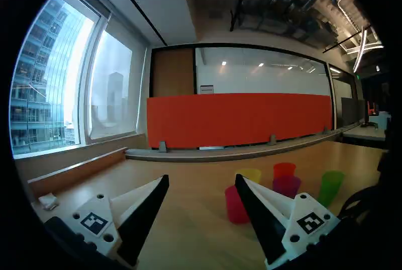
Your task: Pour water
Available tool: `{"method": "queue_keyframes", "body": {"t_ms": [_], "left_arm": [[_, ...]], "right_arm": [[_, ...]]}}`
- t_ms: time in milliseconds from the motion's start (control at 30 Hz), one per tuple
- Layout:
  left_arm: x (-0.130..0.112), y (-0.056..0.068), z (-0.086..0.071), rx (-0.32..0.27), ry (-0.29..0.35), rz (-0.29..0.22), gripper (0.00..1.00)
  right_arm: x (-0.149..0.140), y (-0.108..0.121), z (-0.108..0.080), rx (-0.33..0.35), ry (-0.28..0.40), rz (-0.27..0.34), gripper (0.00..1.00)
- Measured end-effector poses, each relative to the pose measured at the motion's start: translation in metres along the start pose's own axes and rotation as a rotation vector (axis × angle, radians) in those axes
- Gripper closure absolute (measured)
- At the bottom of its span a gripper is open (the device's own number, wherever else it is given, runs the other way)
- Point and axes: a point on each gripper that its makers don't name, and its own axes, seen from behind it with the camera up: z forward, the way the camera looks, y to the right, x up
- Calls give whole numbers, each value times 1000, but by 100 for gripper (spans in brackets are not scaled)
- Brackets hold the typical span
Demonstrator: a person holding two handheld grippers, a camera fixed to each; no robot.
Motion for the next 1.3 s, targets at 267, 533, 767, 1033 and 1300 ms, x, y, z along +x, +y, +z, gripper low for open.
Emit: {"method": "queue_keyframes", "body": {"t_ms": [267, 533, 767, 1033, 1300], "left_arm": [[-11, -4, 2, -3, 0, -8, 2], [-21, -4, 4, -8, -5, -4, 2], [-25, -6, 5, -8, -7, -20, 2], [-28, -6, 6, -12, -24, -29, 2], [-28, -5, 6, -17, -28, -29, 2]], "right_arm": [[1, -1, -2, -3, -9, 2, 1], [2, -1, -2, -11, -9, -11, 1], [6, 1, -3, -16, -8, -11, 1], [6, 0, -3, -13, -6, -11, 1], [5, 0, -2, -11, -8, -19, 1]]}}
